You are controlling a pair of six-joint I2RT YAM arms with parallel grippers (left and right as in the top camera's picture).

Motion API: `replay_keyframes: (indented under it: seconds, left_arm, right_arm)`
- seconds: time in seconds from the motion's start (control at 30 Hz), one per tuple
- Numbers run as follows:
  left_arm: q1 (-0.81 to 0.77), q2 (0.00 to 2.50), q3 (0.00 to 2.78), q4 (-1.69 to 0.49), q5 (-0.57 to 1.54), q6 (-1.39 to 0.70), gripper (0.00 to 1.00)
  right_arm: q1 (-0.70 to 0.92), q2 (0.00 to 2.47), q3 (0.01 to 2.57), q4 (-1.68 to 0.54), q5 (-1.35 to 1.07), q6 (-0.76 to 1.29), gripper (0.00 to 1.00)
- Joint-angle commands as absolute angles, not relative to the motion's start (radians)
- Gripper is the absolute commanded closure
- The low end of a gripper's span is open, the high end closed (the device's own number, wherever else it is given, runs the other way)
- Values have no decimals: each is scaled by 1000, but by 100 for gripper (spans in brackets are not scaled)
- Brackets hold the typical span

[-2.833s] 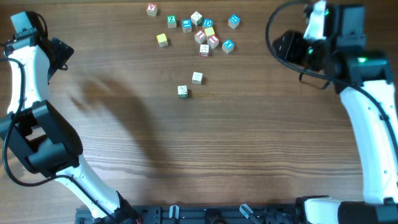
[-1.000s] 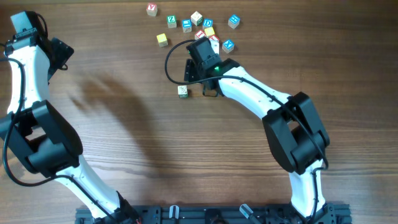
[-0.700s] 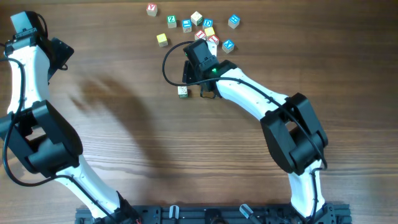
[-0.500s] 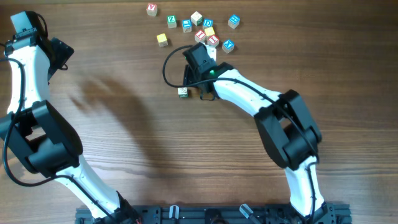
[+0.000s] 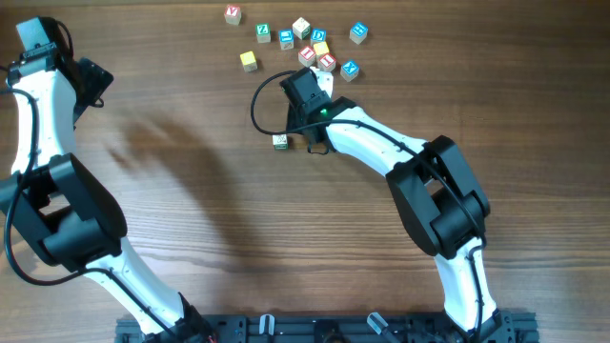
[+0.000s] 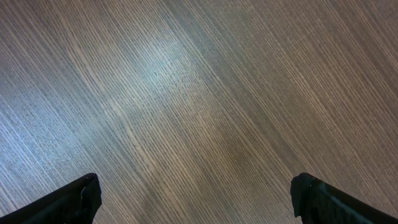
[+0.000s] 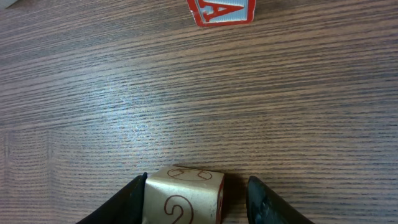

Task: Form a circle
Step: 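Lower the right gripper and grasp the 2 block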

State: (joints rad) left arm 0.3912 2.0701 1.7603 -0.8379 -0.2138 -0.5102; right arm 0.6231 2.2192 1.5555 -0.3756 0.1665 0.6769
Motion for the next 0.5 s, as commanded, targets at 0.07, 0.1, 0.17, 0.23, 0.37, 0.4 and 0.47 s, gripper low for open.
replay_keyframes:
  seconds: [0.07,0.1,0.17,0.23,0.37,0.4,0.47]
  left_arm:
    - [395,2058,1771,-838,-213,-503,0]
    - [395,2058,1771,-838,-213,-503,0]
    - [395,2058,1771,-838,-213,-503,0]
    - [395,2058,1771,-838,-213,-503,0]
    - [395,2058,1771,-838,-213,-503,0]
    - [395,2058,1771,-838,-213,-503,0]
    - [395,2058,1771,-838,-213,-503,0]
  right_arm:
    - [624,2196,1559,-362,196,680,48]
    - [624,2195,1559,-358,196,676,49]
    - [624,2195,1559,-350,196,653,50]
    - [624,2195,1559,-346,196,643,50]
    - [624,2189,1560,-346,196,628,50]
    - [624,2184,1560,-345,196,629,50]
    - [624,2175,1560,-346,196,629,53]
